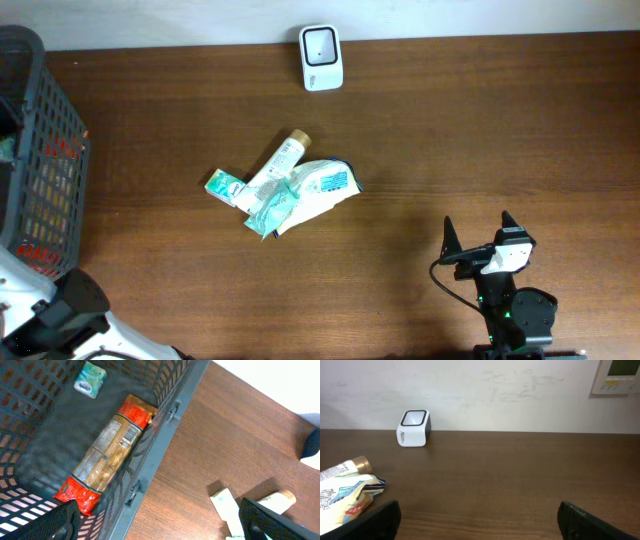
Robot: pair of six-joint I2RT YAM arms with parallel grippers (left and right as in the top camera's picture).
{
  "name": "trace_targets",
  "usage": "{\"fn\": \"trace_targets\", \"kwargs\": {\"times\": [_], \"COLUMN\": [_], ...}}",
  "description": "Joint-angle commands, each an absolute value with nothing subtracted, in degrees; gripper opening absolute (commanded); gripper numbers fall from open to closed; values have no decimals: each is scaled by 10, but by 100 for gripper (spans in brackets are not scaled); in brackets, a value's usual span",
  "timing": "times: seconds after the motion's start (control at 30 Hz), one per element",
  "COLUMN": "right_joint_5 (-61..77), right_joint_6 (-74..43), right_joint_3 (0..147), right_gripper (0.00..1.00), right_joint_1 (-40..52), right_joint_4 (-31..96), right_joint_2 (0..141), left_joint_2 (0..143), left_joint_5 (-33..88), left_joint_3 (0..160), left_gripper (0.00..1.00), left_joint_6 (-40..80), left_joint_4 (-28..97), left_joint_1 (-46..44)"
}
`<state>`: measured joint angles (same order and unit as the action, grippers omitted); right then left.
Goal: Scan the item barcode
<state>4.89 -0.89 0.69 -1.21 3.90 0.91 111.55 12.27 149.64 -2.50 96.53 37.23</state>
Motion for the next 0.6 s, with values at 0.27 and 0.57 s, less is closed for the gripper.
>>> {"fn": "trace_targets", "kwargs": {"times": [0.27,0.57], "right_joint_5": [54,54], "right_joint_6": [-8,-8], "right_joint_3": [3,3], "right_gripper": [99,99], "right_joint_1": [-15,-15], "right_joint_4": [41,41], "right_joint_2": [5,5], "left_joint_2": [1126,1115], "left_joint_5": [171,248], "left_joint_3": [1254,1279], "left_gripper": [99,99], "left_joint_6": [-21,151], "left_joint_4": [703,671], "left_joint_1": [245,258]}}
